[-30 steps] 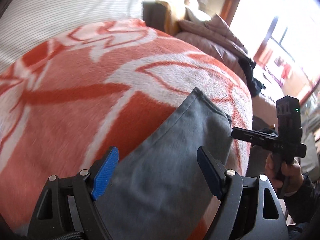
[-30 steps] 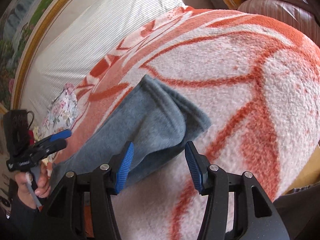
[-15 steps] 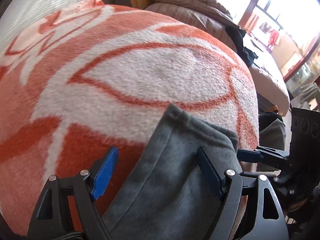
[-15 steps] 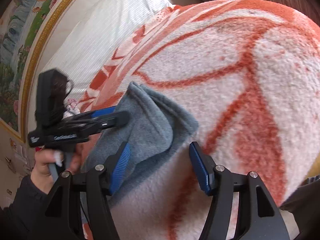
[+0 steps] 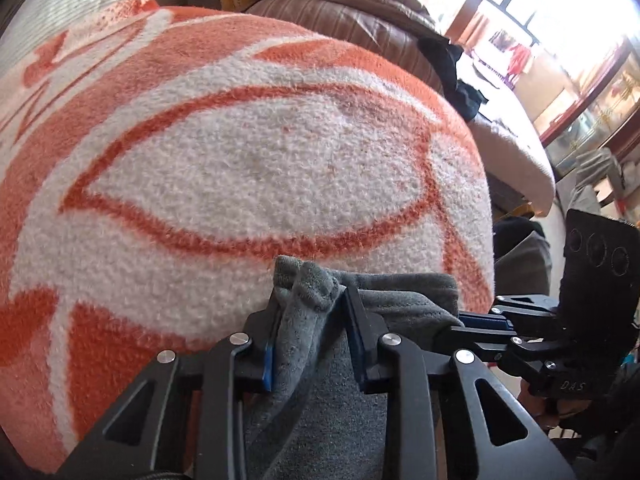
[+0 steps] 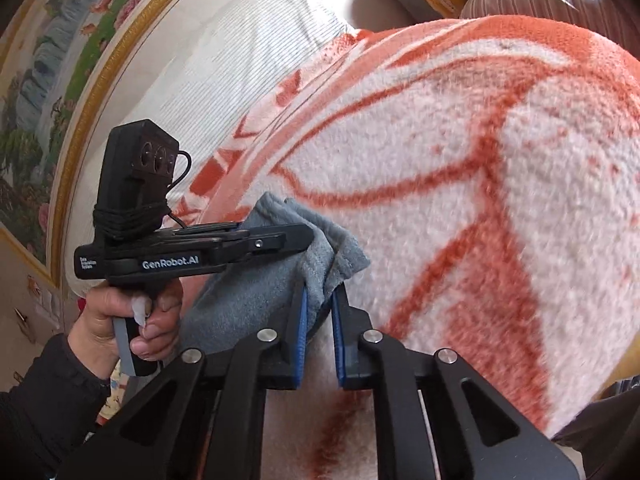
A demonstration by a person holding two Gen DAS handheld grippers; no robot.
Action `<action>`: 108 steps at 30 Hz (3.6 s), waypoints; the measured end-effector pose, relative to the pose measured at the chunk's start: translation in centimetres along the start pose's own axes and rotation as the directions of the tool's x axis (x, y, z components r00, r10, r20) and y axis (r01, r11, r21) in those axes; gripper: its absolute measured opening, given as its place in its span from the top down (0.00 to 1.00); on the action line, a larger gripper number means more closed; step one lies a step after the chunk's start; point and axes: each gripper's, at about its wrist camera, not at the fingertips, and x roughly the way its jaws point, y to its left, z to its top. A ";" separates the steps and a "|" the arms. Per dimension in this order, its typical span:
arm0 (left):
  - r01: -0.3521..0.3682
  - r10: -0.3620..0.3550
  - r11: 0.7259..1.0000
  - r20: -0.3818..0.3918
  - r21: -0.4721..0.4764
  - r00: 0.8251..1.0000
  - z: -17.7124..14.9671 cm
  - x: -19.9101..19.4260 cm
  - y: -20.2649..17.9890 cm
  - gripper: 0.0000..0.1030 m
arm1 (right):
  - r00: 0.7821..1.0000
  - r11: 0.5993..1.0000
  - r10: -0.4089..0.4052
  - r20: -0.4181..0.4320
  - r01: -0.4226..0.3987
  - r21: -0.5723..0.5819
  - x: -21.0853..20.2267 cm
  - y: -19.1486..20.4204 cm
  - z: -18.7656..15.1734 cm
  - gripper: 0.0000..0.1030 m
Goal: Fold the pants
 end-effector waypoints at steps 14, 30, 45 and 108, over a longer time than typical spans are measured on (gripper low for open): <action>0.115 -0.111 0.984 0.033 -0.136 0.993 -0.3 0.0 2.6 0.74 | 0.998 0.994 0.055 -0.041 -0.051 0.099 0.8 -0.7 -0.8 0.74; 0.211 -0.151 0.964 0.319 -0.160 0.935 -4.1 -11.4 1.3 0.85 | 0.985 0.986 0.160 0.066 -0.156 -0.063 -4.0 6.2 -0.4 0.88; 0.295 -0.080 0.903 0.554 -0.311 0.828 -20.2 -21.4 5.9 0.84 | 0.910 0.885 0.396 -0.122 -0.414 -0.213 -1.0 19.3 -5.5 0.88; 0.317 0.214 0.670 0.584 -0.671 0.783 -44.6 -21.7 4.8 0.61 | 0.912 0.861 0.243 -0.329 -0.359 -0.360 9.9 26.5 -10.2 0.60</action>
